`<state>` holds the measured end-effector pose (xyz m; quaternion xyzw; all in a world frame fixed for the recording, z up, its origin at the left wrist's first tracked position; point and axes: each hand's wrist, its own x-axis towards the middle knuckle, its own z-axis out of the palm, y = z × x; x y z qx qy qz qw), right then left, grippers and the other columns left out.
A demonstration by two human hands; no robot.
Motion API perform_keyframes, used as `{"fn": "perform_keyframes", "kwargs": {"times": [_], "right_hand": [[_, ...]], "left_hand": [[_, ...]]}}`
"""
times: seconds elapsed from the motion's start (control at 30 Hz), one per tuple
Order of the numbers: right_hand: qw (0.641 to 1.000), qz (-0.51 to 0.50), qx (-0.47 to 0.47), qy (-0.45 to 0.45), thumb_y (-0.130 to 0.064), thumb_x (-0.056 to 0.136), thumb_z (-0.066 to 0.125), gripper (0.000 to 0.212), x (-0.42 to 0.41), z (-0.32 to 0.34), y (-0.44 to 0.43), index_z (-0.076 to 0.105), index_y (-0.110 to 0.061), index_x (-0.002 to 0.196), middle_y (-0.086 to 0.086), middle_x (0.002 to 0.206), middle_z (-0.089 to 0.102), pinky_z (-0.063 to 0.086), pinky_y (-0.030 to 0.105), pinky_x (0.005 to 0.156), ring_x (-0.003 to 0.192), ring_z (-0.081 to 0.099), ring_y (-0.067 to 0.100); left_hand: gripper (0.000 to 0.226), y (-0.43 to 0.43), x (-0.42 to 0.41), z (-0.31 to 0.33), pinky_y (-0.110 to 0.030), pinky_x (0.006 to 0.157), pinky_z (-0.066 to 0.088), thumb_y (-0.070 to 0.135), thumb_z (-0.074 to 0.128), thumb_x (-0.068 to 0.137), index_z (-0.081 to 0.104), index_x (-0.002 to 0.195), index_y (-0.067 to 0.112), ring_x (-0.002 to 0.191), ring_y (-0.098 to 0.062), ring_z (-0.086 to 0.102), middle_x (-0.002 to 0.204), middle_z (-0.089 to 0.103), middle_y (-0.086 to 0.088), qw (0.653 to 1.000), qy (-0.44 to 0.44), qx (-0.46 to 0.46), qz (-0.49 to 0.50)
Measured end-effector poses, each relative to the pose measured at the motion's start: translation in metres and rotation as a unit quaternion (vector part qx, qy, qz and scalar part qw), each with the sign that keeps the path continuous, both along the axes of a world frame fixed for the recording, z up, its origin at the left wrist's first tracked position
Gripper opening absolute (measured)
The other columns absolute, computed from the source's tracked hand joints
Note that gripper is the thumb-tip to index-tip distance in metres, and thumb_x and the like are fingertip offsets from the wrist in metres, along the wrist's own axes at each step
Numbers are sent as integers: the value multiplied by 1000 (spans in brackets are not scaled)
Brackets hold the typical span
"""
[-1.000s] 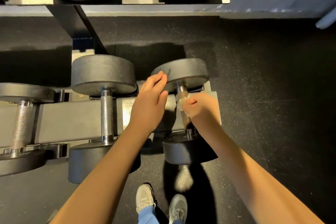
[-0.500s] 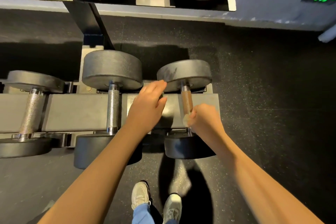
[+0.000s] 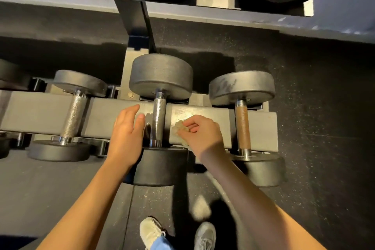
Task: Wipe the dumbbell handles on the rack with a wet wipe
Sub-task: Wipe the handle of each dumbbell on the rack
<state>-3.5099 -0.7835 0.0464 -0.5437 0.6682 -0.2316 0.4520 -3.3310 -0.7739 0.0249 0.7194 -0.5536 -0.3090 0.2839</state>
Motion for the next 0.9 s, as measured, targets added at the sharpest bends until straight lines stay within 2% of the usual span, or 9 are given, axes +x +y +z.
{"fn": "perform_keyframes", "kwargs": {"times": [0.13,0.27,0.4,0.47,0.53,0.6,0.7,0.83,0.9], "right_hand": [[997,-20,5,-80,-13,86,69,5,30,-14,-24,66,-17,86,-12,72,61,46,9,51,60,59,-7],[991,-88,-89,-49,-2,83,65,11,57,-36,-52,72,-6,90,1,79,68,48,15,63,75,63,13],[994,-7,-105,-32,-3,82,69,6,52,-38,-29,74,-2,85,2,80,69,41,2,59,63,57,-7],[995,22,-94,-26,-6,82,70,6,50,-35,-24,75,-6,86,1,82,71,42,3,62,64,56,-8],[995,-14,-98,-30,-10,82,70,7,56,-32,-36,75,-15,83,-14,74,67,44,6,62,67,58,-5],[990,-87,-113,-19,-17,82,71,4,67,-30,-55,76,-16,81,-15,71,65,42,9,62,70,59,0],[983,-131,-123,22,-20,82,71,9,79,-28,-61,76,-13,83,-3,79,68,35,5,60,70,53,2],[997,1,-73,4,-9,85,65,20,69,-13,-30,74,-17,69,-36,56,57,33,0,59,63,50,-21],[999,28,-30,-28,-11,84,68,21,65,-8,-31,73,-22,66,-36,54,56,35,0,57,60,52,-20]], "left_hand": [[40,-22,21,-13,-37,111,29,28,34,103,44,138,11,128,-19,41,138,46,-5,1000,8,9,-15],[24,-36,42,-32,-36,96,37,21,37,101,54,115,12,108,-22,50,115,56,-5,998,-48,26,-34],[23,-39,49,-48,-38,80,36,15,37,100,52,86,5,87,-18,42,76,41,8,993,-47,101,-36],[31,-40,47,-47,-37,102,29,15,34,102,59,86,3,98,-11,34,85,40,17,988,-30,143,-51],[35,-40,47,-45,-32,113,16,20,33,103,62,109,2,125,-16,34,130,50,-1,983,-24,172,-61],[42,-38,51,-44,-29,115,10,25,33,103,47,137,3,143,-20,18,157,21,-8,979,-24,188,-70],[46,-37,57,-47,-32,115,12,27,33,103,39,143,5,144,-19,14,159,14,-6,979,-33,183,-82],[46,-37,56,-50,-37,118,13,30,32,103,37,145,10,145,-20,9,160,11,-3,977,-46,188,-87],[46,-37,56,-52,-37,117,13,30,31,103,38,144,11,145,-19,9,160,11,-2,977,-56,187,-90]]}}
